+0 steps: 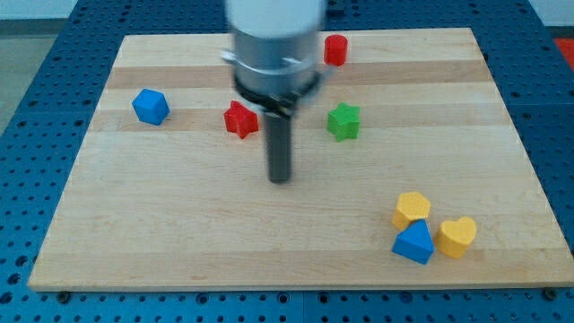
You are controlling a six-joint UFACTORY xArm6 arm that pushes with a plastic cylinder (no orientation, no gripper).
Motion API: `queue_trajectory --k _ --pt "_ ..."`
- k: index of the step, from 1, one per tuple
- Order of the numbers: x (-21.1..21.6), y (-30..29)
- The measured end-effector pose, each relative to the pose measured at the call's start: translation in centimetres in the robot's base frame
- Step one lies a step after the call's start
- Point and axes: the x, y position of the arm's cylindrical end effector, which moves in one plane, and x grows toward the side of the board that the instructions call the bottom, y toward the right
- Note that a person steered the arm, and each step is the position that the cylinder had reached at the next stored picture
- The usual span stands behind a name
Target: Drag the green star to the top of the heart
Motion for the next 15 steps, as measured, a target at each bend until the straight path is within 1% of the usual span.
queue_trajectory --k 1,2,3,4,5,6,7,8,10,12,13,14,15 --pt "-0.4 -0.2" --pt "-3.5 -0.2" --pt "-7.6 1.0" --pt "-10.9 5.3" --pt "-11.2 6.0" --pt "-10.7 7.0" --pt "-10.4 9.8" --pt "-10.4 9.8" --pt "-8.4 10.6" --pt "-5.9 14.9" --pt "-4.3 15.8" --pt "-4.2 15.2" --pt "-4.2 12.0"
